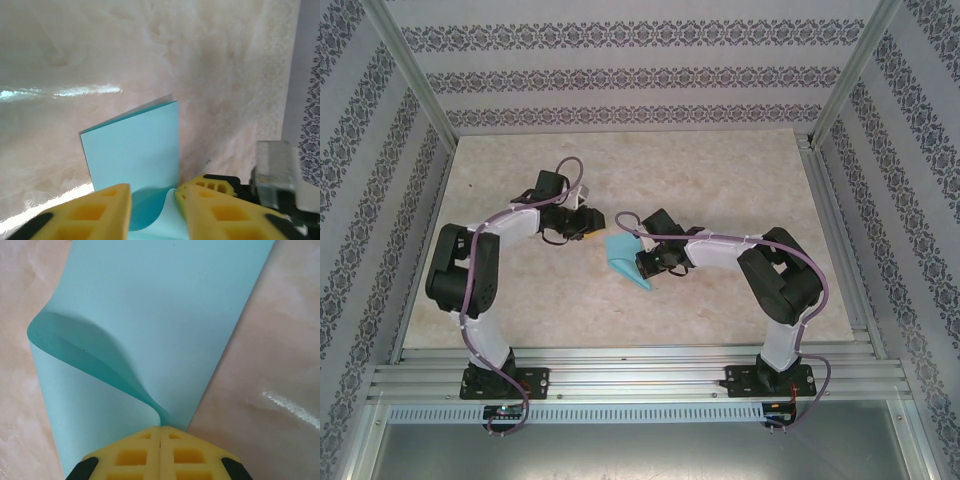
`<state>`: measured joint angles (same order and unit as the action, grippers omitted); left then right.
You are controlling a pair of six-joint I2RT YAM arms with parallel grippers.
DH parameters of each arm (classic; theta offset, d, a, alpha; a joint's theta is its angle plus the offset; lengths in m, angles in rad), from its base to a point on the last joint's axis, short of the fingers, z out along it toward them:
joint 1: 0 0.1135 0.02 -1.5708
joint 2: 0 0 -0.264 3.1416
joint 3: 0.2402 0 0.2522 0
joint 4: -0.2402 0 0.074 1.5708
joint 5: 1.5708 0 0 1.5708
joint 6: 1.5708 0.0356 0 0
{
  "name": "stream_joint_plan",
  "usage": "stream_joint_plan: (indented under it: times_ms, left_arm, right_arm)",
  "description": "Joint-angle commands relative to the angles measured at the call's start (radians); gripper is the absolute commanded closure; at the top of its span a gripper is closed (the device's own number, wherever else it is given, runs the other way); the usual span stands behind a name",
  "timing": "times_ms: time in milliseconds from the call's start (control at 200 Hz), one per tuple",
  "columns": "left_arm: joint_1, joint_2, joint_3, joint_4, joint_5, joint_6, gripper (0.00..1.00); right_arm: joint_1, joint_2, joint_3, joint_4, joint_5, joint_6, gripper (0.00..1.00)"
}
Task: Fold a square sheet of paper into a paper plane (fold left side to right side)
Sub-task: Third fold the triangle at the center of the table.
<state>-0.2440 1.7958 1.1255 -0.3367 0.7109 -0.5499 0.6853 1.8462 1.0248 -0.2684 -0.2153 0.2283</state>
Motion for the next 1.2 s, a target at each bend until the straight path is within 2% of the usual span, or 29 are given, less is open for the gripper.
stream_joint_plan:
  times_ms: [0,245,405,764,1199]
  left_arm:
    - [-0.013,-0.055,-0.096,0.056,0.057,-0.034,0.73]
    - [-0.126,-0.079,-0.216,0.328,0.105,-0.253,0.74]
    - [-0.170,-0.065,-0.211,0.289,0.013,-0.257,0.75]
    - [-0.228,0.017,-0.169,0.266,-0.056,-0.259,0.76]
    - [-0.253,0.004,-0.212,0.225,-0.072,-0.234,0.76]
  right_arm:
    - [0.010,0.033,-0.012,-0.027,-0.006,0.009,1.00]
    - [0.011,0.033,-0.014,-0.033,-0.001,0.003,1.00]
    - [0.017,0.034,-0.018,-0.029,0.001,0.007,1.00]
    - [0.025,0.039,-0.010,-0.031,0.004,0.006,1.00]
    - [0.026,0.039,-0.006,-0.034,0.008,0.000,1.00]
